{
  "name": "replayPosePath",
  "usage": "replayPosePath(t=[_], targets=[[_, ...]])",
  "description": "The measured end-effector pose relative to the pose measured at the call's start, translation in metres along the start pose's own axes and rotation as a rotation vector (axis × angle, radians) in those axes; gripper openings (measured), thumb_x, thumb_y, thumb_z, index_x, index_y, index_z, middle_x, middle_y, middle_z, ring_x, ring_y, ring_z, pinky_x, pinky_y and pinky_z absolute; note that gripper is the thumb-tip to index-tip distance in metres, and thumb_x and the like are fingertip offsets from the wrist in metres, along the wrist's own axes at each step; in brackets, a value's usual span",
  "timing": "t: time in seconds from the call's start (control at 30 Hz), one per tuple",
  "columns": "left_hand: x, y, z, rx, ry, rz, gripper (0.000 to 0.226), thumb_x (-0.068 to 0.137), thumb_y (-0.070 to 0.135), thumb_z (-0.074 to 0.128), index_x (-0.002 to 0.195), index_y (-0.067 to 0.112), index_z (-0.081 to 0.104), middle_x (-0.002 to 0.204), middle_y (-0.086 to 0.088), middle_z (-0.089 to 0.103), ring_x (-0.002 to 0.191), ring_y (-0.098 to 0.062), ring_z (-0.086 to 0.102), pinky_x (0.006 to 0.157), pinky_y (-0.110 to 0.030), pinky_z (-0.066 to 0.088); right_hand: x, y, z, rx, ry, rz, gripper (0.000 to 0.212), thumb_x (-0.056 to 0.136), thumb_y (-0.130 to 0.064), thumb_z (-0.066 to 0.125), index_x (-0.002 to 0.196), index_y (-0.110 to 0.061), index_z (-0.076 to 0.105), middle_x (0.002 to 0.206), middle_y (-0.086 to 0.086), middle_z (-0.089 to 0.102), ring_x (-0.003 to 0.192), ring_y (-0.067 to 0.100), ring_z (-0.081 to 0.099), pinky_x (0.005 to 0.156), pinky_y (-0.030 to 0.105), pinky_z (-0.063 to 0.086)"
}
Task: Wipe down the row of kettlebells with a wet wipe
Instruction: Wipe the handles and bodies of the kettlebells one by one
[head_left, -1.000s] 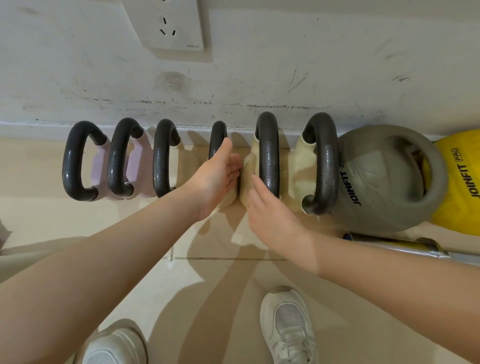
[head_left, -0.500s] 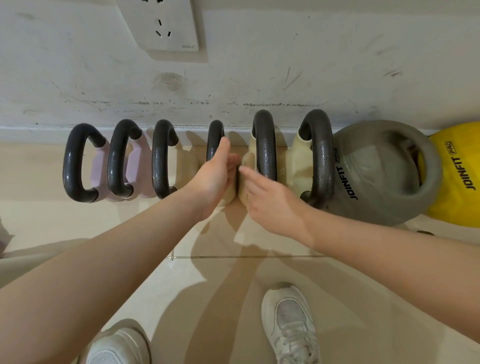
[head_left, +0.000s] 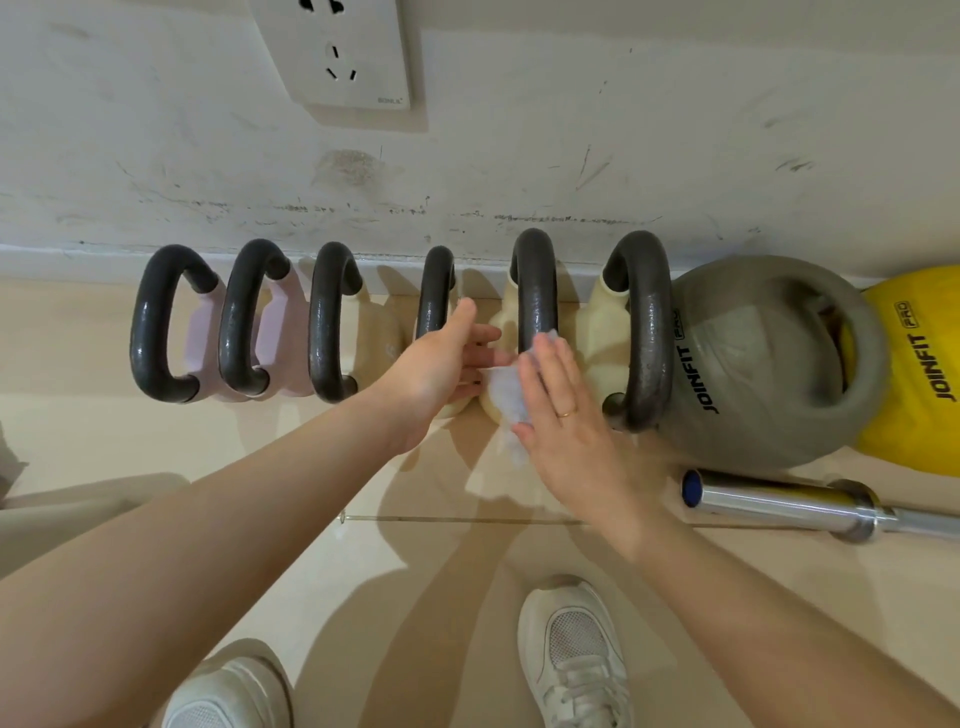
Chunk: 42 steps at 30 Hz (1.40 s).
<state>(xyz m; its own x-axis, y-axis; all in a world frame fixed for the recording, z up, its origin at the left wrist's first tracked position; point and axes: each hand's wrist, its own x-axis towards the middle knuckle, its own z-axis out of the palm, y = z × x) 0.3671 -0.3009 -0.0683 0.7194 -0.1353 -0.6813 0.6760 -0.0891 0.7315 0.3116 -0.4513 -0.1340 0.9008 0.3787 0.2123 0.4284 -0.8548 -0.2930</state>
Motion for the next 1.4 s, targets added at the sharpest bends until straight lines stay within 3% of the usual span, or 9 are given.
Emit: replayPosePath(t=[0.17, 0.27, 0.33, 0.4, 0.5, 0.7, 0.87, 1.17, 1.4], targets=[[-0.005, 0.004, 0.014, 0.045, -0.019, 0.02, 0.047, 0.097, 0.049, 0.024, 0.105, 0.018, 0.059, 0.096, -0.002, 0.066, 0.091, -0.017, 0.063, 0.077, -0.022, 0.049, -0.009, -0.029, 0.007, 0.675, -0.13, 0.604, 0.072, 0.09, -0.042, 0.028, 0.146, -0.009, -0.003, 0.153, 0.009, 0.015, 0.144, 0.029, 0.005, 0.118, 0.043, 0.008], [-0.006, 0.005, 0.02, 0.049, -0.011, 0.05, 0.044, 0.098, 0.046, 0.024, 0.094, 0.021, 0.06, 0.088, 0.001, 0.066, 0.083, -0.012, 0.063, 0.074, -0.02, 0.048, -0.018, -0.018, 0.01, 0.612, -0.261, 0.531, 0.071, 0.088, -0.049, 0.023, 0.139, 0.0, 0.026, 0.142, 0.02, 0.04, 0.141, 0.03, 0.016, 0.116, 0.032, -0.001], [-0.007, 0.005, 0.021, 0.059, -0.003, 0.056, 0.043, 0.098, 0.046, 0.024, 0.088, 0.024, 0.06, 0.085, 0.002, 0.066, 0.081, -0.011, 0.063, 0.073, -0.02, 0.048, -0.014, -0.021, 0.01, 0.738, -0.205, 0.61, 0.049, 0.087, -0.047, 0.031, 0.126, -0.018, 0.033, 0.115, 0.008, 0.063, 0.118, 0.019, 0.05, 0.104, 0.033, 0.032], [-0.005, 0.006, 0.018, 0.061, 0.006, 0.055, 0.045, 0.098, 0.048, 0.024, 0.088, 0.024, 0.06, 0.087, 0.002, 0.067, 0.084, -0.012, 0.064, 0.073, -0.021, 0.048, -0.007, -0.026, 0.012, 0.845, -0.089, 0.668, 0.04, 0.091, -0.033, 0.039, 0.127, -0.019, 0.029, 0.091, -0.009, 0.065, 0.086, -0.004, 0.057, 0.078, 0.021, 0.043], [-0.005, 0.003, 0.017, 0.047, 0.018, 0.036, 0.047, 0.097, 0.05, 0.023, 0.088, 0.024, 0.061, 0.09, 0.001, 0.068, 0.088, -0.014, 0.065, 0.076, -0.024, 0.048, -0.007, -0.041, 0.007, 0.921, 0.042, 0.651, 0.033, 0.095, -0.015, 0.039, 0.125, -0.023, 0.028, 0.092, -0.02, 0.053, 0.084, -0.014, 0.053, 0.08, 0.023, 0.045], [-0.001, 0.007, 0.017, -0.02, 0.031, -0.049, 0.053, 0.097, 0.048, 0.025, 0.095, 0.013, 0.065, 0.093, -0.007, 0.068, 0.088, -0.022, 0.063, 0.085, -0.03, 0.051, 0.038, -0.04, -0.012, 0.741, 0.171, 0.618, 0.046, 0.098, -0.022, 0.03, 0.139, -0.003, 0.024, 0.128, 0.012, 0.049, 0.109, 0.02, 0.053, 0.089, 0.026, 0.043], [0.009, 0.009, 0.017, 0.034, 0.009, -0.026, 0.038, 0.098, 0.037, 0.034, 0.114, 0.013, 0.058, 0.089, -0.002, 0.064, 0.077, -0.014, 0.059, 0.074, -0.026, 0.05, 0.103, -0.004, -0.036, 1.011, -0.056, 0.878, 0.038, 0.099, -0.029, 0.031, 0.135, -0.016, 0.032, 0.08, -0.009, 0.061, 0.088, 0.017, 0.054, 0.079, 0.03, 0.04], [0.035, 0.047, 0.006, 0.215, -0.256, -0.07, 0.03, 0.089, 0.021, 0.058, 0.114, 0.004, 0.056, 0.097, -0.013, 0.064, 0.088, -0.019, 0.062, 0.072, -0.024, 0.054, 0.108, 0.014, -0.028, 1.34, -0.092, 0.797, 0.051, 0.102, -0.027, 0.029, 0.148, -0.031, 0.008, 0.149, 0.003, 0.03, 0.111, 0.0, 0.049, 0.091, 0.022, 0.039], [0.037, 0.045, 0.005, 0.265, -0.302, -0.036, 0.027, 0.086, 0.016, 0.064, 0.11, 0.004, 0.059, 0.092, -0.004, 0.07, 0.087, -0.012, 0.068, 0.072, -0.02, 0.057, 0.103, 0.02, -0.037, 1.138, -0.167, 0.563, 0.048, 0.101, -0.021, 0.027, 0.147, -0.031, 0.016, 0.156, -0.011, 0.014, 0.124, 0.0, 0.031, 0.103, 0.017, 0.02]])
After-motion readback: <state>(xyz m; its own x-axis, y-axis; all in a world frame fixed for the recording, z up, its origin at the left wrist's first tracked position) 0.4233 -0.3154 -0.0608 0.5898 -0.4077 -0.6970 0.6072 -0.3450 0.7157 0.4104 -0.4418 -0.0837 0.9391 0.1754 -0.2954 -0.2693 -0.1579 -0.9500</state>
